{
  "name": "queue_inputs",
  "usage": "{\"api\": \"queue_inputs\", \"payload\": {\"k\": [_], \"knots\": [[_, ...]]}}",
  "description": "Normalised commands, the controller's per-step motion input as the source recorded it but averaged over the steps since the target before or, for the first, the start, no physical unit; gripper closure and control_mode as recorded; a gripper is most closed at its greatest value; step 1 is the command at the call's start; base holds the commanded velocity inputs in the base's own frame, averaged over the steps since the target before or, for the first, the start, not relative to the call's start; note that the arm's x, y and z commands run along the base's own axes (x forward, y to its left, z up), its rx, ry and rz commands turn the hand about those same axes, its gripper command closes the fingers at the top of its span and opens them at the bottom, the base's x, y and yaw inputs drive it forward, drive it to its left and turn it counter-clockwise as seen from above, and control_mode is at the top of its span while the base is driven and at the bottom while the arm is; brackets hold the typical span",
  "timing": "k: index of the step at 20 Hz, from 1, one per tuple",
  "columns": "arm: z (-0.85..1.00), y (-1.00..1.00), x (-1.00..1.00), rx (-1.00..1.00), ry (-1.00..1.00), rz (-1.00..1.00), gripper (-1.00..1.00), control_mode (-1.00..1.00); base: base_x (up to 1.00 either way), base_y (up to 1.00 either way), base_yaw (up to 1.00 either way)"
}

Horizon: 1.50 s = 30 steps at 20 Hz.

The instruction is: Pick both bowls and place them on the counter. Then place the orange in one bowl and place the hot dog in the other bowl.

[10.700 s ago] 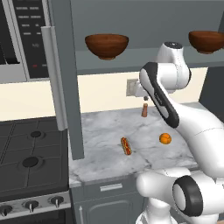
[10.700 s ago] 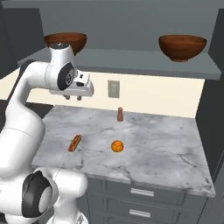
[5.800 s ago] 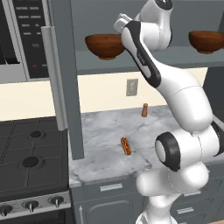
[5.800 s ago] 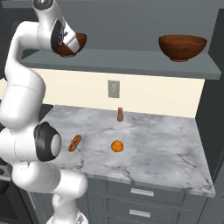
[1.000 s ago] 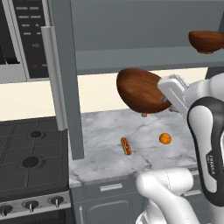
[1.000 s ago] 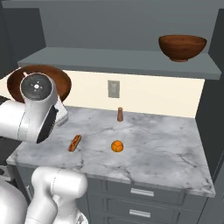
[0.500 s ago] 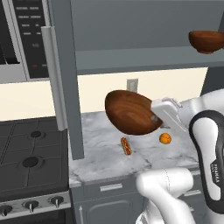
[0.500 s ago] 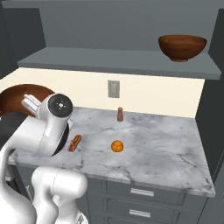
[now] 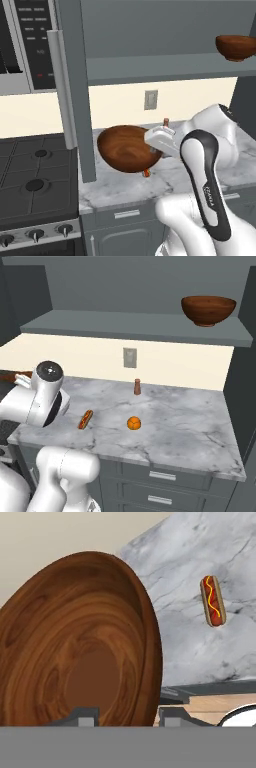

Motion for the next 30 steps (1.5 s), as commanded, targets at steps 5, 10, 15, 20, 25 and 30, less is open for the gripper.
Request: {"api": "queue_inputs", "payload": {"k": [5, 10, 15, 20, 25, 30], "knots": [[-0.51, 0.35, 0.46, -0.12, 0.02, 0.00, 1.00, -1.00, 0.00, 0.00, 0.00], [-0.50, 0.12, 0.45, -0.02, 0.00, 0.03, 1.00, -1.00, 0.00, 0.00, 0.00], [-0.39, 0.00, 0.44, 0.00, 0.00, 0.06, 1.00, -1.00, 0.00, 0.00, 0.00], [-0.37, 0.02, 0.41, -0.01, 0.00, 0.03, 1.00, -1.00, 0.00, 0.00, 0.00], [-0.36, 0.06, 0.38, -0.02, 0.00, 0.00, 1.00, -1.00, 0.00, 0.00, 0.00], [-0.31, 0.09, 0.38, -0.02, 0.00, 0.00, 1.00, -1.00, 0.00, 0.00, 0.00]]}}
